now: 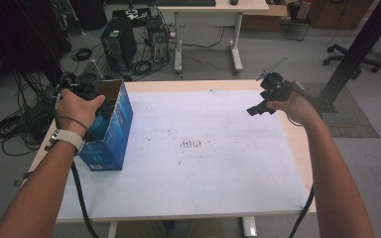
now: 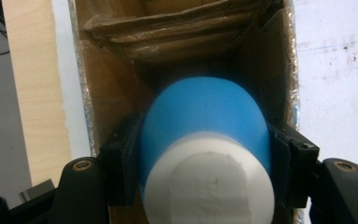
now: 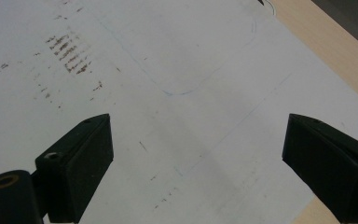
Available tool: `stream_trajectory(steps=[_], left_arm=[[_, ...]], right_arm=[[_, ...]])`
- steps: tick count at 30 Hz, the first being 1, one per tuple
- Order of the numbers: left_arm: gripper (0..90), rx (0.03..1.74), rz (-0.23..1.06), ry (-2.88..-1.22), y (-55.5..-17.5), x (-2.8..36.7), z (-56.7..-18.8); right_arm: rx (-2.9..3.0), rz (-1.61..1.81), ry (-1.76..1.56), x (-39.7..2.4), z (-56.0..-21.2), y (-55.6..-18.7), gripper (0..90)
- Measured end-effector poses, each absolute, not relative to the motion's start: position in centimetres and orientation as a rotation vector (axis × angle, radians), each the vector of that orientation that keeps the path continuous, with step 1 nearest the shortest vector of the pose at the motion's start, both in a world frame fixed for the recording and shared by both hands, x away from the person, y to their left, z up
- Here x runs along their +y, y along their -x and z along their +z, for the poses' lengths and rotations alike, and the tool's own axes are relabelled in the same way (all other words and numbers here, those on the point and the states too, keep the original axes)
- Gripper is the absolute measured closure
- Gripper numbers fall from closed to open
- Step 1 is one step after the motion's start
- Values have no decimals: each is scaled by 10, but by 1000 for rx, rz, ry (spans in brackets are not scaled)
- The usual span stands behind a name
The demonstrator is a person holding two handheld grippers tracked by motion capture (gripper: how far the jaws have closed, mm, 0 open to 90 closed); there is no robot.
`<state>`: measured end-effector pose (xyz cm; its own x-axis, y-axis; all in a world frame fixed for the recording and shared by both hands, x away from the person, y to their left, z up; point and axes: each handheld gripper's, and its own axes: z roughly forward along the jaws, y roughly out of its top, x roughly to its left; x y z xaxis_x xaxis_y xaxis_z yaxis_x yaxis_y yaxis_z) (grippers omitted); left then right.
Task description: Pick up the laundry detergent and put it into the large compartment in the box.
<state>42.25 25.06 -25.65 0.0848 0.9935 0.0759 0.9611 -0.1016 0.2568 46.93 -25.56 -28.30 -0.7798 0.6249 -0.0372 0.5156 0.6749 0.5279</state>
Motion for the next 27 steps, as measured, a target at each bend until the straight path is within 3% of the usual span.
stream_trajectory(steps=[27], left_arm=[[372,2009,322,-2216,-422,256,-273]], right_arm=[[2674,745,-929,-256,-285,-468,88]])
